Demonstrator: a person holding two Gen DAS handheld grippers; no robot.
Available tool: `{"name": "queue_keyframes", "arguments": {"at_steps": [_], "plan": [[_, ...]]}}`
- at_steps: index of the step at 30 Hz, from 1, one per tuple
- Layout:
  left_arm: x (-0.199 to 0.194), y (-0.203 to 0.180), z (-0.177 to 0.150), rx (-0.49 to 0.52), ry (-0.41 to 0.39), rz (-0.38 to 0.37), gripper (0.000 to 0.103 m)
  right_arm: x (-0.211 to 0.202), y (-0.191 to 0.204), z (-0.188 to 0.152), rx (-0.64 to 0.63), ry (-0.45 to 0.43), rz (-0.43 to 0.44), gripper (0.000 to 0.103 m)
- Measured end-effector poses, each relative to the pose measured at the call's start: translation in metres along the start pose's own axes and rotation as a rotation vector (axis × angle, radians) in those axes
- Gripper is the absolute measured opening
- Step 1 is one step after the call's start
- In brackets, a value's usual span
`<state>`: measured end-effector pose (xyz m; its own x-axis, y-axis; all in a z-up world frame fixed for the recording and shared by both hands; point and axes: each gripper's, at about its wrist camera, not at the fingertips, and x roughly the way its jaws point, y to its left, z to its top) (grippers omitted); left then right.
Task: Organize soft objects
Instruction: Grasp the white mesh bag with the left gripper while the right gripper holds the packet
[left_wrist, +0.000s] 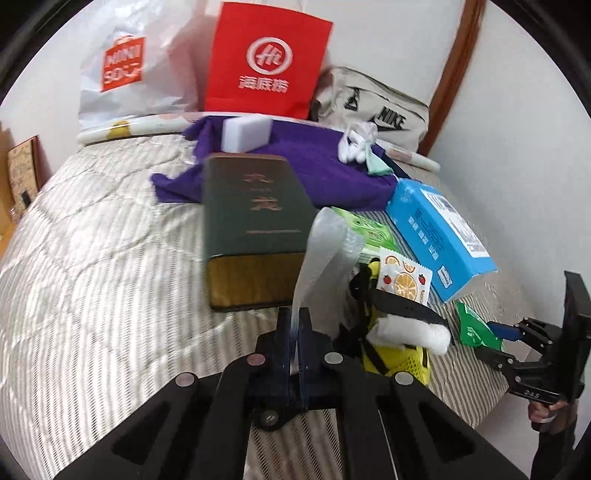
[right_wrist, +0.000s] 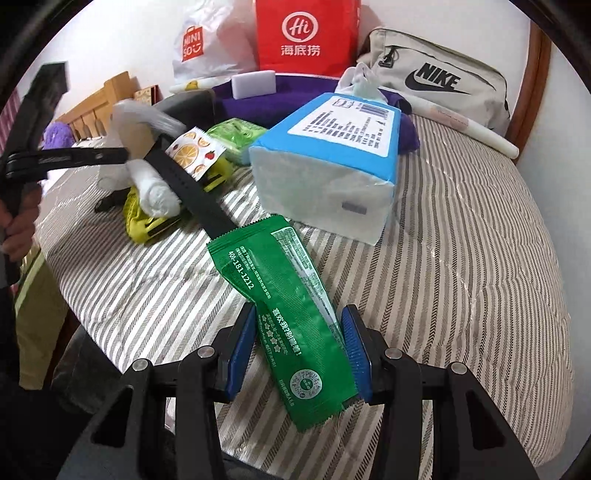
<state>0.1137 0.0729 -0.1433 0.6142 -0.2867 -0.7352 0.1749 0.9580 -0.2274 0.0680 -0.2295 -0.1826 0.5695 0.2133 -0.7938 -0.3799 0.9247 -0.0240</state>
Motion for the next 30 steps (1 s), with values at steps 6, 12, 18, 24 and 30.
{"name": "queue_keyframes", "arguments": {"at_steps": [6, 12, 18, 24, 30], "plan": [[-0.024, 0.018, -0.002, -0.066, -0.038, 0.041, 0.004, 0.000, -0.002, 0.001, 0.029, -0.002, 0.010, 0.046], [-0.041, 0.022, 0.009, -0.097, -0.092, 0.019, 0.004, -0.001, -0.001, 0.000, 0.031, -0.001, 0.008, 0.045], [-0.058, 0.012, 0.023, -0.084, -0.137, -0.014, 0.004, -0.013, -0.003, 0.002, 0.040, -0.028, 0.015, 0.044], [-0.063, 0.006, 0.030, -0.075, -0.143, -0.009, 0.004, -0.021, -0.003, 0.005, 0.043, -0.042, 0.029, 0.044], [-0.071, 0.009, 0.034, -0.104, -0.161, -0.021, 0.004, -0.037, 0.002, 0.012, 0.016, -0.073, 0.057, 0.044]]}}
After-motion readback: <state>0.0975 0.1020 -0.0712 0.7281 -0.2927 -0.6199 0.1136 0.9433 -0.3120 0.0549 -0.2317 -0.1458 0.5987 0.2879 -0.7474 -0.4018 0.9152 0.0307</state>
